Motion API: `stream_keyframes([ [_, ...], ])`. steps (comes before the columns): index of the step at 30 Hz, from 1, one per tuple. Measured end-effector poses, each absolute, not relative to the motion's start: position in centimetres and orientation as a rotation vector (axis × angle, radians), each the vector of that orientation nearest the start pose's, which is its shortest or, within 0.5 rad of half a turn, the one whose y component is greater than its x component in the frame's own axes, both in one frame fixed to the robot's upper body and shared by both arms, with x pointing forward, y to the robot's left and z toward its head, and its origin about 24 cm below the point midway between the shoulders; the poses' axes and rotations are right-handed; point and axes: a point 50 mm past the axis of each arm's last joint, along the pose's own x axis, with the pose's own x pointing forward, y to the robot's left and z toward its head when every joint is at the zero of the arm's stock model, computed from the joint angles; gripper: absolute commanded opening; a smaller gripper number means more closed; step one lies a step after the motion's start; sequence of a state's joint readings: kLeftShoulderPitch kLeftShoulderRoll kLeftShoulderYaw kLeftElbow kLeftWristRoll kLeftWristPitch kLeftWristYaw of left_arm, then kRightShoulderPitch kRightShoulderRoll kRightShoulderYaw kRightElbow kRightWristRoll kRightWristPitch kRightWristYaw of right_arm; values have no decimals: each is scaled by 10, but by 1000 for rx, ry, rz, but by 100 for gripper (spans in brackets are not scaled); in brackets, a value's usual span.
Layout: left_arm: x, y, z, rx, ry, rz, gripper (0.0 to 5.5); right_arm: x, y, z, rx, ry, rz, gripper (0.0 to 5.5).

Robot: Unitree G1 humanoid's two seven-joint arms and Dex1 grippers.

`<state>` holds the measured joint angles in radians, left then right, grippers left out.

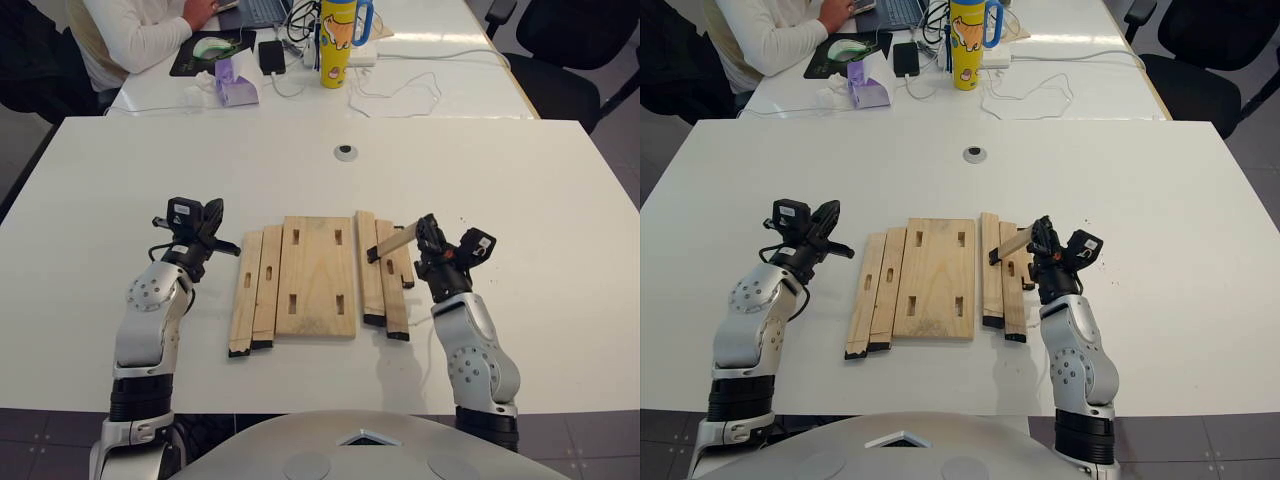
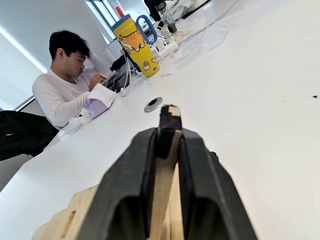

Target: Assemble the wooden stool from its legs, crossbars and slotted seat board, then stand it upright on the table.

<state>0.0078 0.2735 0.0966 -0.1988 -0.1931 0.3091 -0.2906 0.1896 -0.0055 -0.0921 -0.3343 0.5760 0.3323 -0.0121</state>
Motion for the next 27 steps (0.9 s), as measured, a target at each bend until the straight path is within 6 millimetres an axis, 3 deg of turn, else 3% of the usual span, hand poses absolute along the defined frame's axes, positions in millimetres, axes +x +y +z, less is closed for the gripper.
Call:
stream_keyframes([
  [11,249,198,70,57,105,-227,0,217,-154,54,229,83,95,46],
  [27,248,197,71,51,97,-218,0,217,-161,47,16,45,155,46],
])
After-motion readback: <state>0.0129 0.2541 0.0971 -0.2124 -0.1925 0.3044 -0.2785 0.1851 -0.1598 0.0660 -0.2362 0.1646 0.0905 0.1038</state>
